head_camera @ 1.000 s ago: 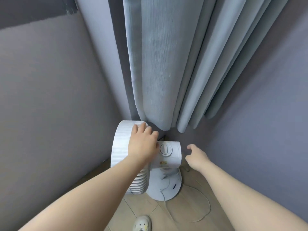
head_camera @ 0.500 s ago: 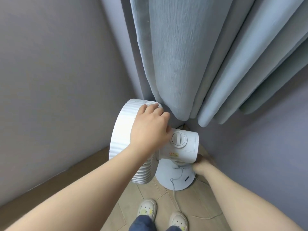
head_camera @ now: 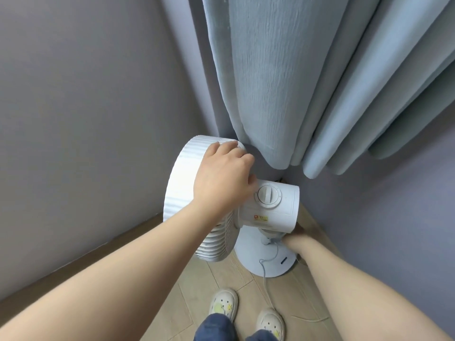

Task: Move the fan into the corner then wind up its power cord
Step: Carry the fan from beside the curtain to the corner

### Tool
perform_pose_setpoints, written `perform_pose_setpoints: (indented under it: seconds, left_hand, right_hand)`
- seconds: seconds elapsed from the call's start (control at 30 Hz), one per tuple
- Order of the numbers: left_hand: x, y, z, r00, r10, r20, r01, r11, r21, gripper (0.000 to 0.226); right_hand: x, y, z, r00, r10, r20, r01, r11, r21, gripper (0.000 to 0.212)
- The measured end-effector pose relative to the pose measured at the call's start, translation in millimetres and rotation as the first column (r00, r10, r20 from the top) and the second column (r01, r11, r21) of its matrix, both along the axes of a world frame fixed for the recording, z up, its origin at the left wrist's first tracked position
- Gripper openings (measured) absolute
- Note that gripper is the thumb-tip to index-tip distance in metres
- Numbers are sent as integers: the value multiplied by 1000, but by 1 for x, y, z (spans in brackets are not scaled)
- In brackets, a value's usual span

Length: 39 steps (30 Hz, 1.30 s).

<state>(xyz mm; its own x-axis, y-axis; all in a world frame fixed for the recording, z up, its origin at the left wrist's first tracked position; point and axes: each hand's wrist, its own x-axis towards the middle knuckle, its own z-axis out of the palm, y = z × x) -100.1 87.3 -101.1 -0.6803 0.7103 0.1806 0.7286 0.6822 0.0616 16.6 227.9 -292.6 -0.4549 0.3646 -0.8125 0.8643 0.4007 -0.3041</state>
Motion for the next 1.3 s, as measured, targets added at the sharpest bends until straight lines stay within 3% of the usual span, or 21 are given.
perform_pose_setpoints:
  seconds: [0.17,0.33,0.43,0.6,0.67,0.73,0.83,0.9,0.97,1.03,1.1,1.13,1.2,1.3]
  left_hand:
    - [-3,-3,-2,1000,-1,-20,1,1000,-11,19]
    - [-2,-1,-1,1000,3,3,-3,1000,-5,16]
    - [2,1,5,999,16,41,-17,1000,24,14]
    - [4,-4,17,971,-61,231,48,997,62,30]
    - [2,-10,32,909,-98,405,55,992,117,35]
    - [0,-19,42,876,-52,479,-14,991,134,35]
    - [2,-34,45,903,182,389,-203,979,14,42]
    - [4,-44,45,833,347,431,-355,933,-64,56]
    - [3,-50,46,696,449,561,-474,874,-112,79]
    - [2,-51,45,604,469,645,-531,840,-114,95]
    - [-2,-53,47,553,443,706,-570,819,-67,103]
    - [-5,-55,47,518,421,745,-589,807,-47,103]
    - [-13,-61,50,452,386,804,-616,787,-32,93]
    - [-20,-73,48,425,339,839,-565,824,-47,71]
  right_hand:
    - [-3,-6,-8,1000,-23,-6,23,1000,-4,45]
    - [-3,2,25,998,-56,-20,58,992,112,46]
    - [3,12,56,977,-212,-22,212,976,53,34]
    - [-4,10,126,891,-447,-78,439,893,-104,10]
    - [-8,6,158,863,-499,-78,485,862,-150,19]
    - [-13,4,185,835,-541,-98,517,833,-196,30]
    - [-21,0,211,840,-528,-122,495,840,-223,31]
    - [-20,-7,224,866,-482,-135,446,865,-230,34]
    - [-15,-14,228,882,-447,-151,410,885,-223,39]
    - [-9,-19,225,866,-472,-168,428,871,-242,35]
    - [-8,-23,213,835,-528,-154,477,835,-276,11]
    - [-6,-26,207,805,-580,-128,526,796,-300,10]
    - [-8,-33,201,747,-654,-120,589,735,-338,30]
    - [-9,-17,149,686,-709,-164,637,694,-334,71]
